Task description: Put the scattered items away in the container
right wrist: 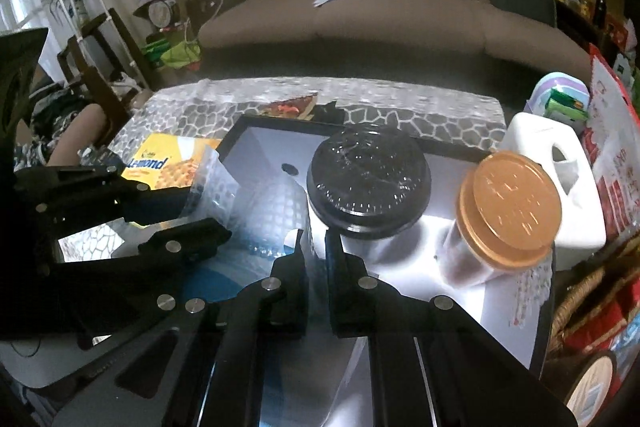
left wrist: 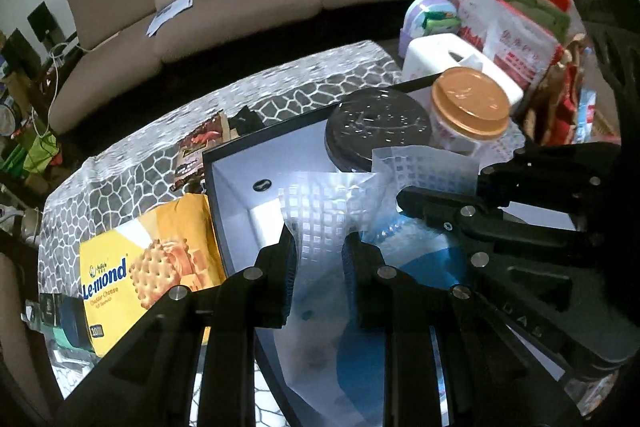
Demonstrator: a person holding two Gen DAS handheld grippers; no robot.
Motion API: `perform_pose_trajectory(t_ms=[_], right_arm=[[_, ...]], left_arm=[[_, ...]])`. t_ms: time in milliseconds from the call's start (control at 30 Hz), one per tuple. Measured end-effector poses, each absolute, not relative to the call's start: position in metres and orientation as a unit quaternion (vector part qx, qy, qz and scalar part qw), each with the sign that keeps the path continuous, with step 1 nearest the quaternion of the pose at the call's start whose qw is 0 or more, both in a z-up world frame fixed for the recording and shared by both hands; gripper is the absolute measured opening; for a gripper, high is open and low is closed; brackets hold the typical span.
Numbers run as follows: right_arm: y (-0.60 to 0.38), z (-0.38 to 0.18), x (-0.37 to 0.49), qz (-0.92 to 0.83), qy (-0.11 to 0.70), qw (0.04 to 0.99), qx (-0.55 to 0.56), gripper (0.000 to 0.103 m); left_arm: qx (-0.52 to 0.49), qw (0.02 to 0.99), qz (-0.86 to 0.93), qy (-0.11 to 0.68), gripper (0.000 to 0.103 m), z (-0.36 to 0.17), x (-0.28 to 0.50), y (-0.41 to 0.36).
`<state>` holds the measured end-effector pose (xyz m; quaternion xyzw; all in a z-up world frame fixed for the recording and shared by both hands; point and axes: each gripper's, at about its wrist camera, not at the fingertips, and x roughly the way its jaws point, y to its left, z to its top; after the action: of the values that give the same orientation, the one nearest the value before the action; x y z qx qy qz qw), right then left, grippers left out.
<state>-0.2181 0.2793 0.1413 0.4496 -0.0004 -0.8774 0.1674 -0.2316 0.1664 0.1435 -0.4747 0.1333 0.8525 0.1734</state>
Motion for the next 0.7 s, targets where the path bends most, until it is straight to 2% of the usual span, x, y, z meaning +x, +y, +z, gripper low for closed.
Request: perform_pose_trajectory(t_ms=[233, 400, 433, 467, 533, 700], right_arm=[[0.275, 0.137, -0.236, -0.864, 0.023, 0.185, 0.468, 0.003], [0.268, 0.142, -0.223, -0.868, 0.073, 0.183, 0.456, 0.008], [0.271, 0.145, -0.219, -0.871, 0.074, 0.179, 0.451, 0.013], [0.279, 0.152, -0.212, -0.881, 0.058, 0.179, 0.435, 0.038], [0.293, 0.162, -0.201, -0.894, 0.038, 0.169, 0.413, 0.078], [0.342, 0.168, -0.171, -0.890, -0.072, 0.193, 0.406, 0.078]], left_arm=[[-0.501, 0.171, 0.840, 0.120, 0.020, 0.134, -0.253, 0.167], [-0.494, 0.187, 0.842, 0.109, 0.020, 0.134, -0.248, 0.162], [-0.493, 0.188, 0.843, 0.105, 0.020, 0.134, -0.248, 0.162], [-0.491, 0.189, 0.844, 0.102, 0.020, 0.134, -0.248, 0.160], [-0.489, 0.192, 0.846, 0.095, 0.020, 0.134, -0.248, 0.158], [-0.483, 0.197, 0.848, 0.093, 0.020, 0.137, -0.242, 0.157]])
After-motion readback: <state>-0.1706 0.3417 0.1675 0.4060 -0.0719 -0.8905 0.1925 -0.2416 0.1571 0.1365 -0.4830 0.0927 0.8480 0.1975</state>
